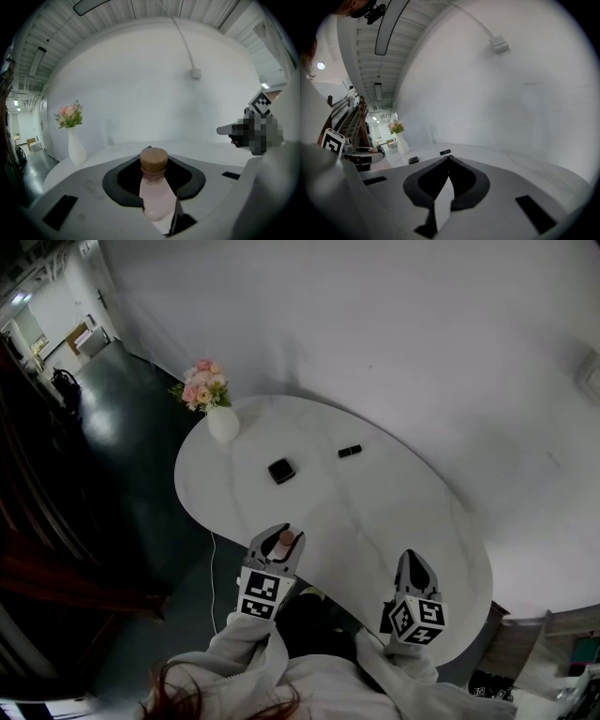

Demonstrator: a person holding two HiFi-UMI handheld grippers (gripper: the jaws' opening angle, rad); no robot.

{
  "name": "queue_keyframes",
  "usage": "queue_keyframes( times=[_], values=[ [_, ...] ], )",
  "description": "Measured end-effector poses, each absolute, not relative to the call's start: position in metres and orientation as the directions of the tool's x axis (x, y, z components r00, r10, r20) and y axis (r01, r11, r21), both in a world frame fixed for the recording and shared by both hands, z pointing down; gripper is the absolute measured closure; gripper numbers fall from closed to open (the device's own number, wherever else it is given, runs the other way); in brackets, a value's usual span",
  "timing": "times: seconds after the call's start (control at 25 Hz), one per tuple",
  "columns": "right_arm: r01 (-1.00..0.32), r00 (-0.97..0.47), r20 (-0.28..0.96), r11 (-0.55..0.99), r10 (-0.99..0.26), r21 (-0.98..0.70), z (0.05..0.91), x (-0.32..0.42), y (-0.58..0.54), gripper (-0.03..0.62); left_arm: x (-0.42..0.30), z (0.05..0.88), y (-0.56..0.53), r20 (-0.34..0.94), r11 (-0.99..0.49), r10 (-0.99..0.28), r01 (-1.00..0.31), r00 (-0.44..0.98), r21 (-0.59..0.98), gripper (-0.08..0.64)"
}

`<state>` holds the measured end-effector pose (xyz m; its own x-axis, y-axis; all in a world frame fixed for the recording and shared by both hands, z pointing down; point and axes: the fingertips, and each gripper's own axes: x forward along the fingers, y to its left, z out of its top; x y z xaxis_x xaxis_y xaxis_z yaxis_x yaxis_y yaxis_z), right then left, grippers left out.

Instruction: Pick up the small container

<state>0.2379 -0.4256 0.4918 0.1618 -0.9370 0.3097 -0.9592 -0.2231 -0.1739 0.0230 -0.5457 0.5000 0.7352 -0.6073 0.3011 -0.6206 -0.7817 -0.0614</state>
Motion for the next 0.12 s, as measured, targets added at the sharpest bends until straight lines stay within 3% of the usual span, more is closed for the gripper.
queue_keyframes(
  times=[0.12],
  values=[
    [-0.958,0.162,0.312,-0.225,-0.936,-0.178,0.4937,0.2409,-0.4283,0.543,0.028,0.5008,-0.5489,0.303,-0.784,-0.604,-0.618,0.737,-0.061,0.436]
  ],
)
